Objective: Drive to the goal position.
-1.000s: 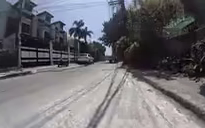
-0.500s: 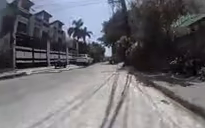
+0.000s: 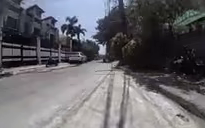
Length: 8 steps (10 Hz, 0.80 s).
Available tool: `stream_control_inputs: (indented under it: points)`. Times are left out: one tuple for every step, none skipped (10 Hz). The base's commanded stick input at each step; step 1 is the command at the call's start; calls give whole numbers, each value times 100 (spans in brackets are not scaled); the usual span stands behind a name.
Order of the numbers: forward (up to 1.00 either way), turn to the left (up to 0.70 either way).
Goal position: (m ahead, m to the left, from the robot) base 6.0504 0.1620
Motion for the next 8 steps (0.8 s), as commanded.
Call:
stream_control_inputs:
  points:
    - [100, 1]
    - [100, 1]
    - [100, 1]
    - [100, 1]
    - [100, 1]
    - [100, -19]
    - [100, -39]
    - [100, -39]
